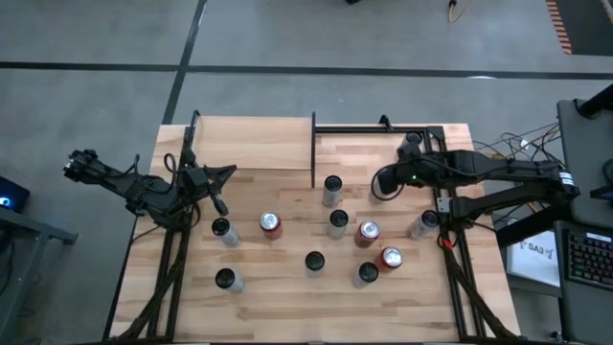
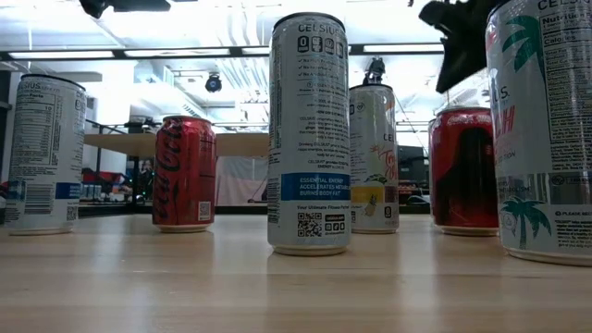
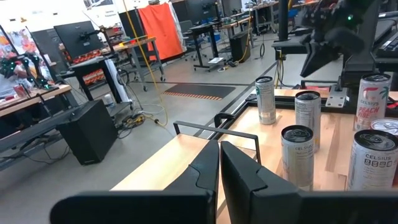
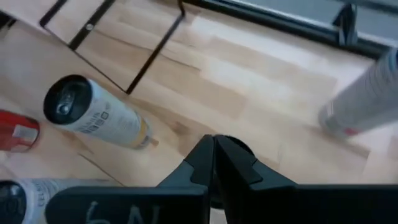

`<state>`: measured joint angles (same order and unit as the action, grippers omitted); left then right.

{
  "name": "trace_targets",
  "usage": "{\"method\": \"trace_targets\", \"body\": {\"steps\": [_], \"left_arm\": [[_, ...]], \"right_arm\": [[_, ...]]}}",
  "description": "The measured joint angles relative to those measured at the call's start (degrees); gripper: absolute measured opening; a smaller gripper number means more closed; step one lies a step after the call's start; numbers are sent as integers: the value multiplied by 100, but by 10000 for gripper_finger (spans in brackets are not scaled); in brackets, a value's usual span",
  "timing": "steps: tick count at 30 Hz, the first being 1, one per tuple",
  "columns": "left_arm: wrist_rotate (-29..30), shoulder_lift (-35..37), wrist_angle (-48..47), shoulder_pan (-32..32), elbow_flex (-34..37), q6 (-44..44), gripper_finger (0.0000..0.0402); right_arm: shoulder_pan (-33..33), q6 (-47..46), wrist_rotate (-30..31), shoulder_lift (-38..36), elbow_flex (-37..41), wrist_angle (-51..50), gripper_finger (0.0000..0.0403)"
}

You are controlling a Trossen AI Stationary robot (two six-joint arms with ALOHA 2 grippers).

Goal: Place canned beverage on shelf
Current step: Put the top right white yellow soda can on the shelf

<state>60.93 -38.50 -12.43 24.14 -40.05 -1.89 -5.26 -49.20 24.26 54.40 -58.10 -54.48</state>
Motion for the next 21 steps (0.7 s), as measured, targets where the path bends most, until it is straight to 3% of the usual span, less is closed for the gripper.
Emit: {"method": "trace_targets", "body": {"steps": [13,21], "left_arm": [[-2,-4,0,0,0,114,0],[-2,-4,2,0,0,140,0]], "right_arm": [[-2,560,-202,899,-22,-55,9],[-40,403,19,1279,-47,-31,9]]}}
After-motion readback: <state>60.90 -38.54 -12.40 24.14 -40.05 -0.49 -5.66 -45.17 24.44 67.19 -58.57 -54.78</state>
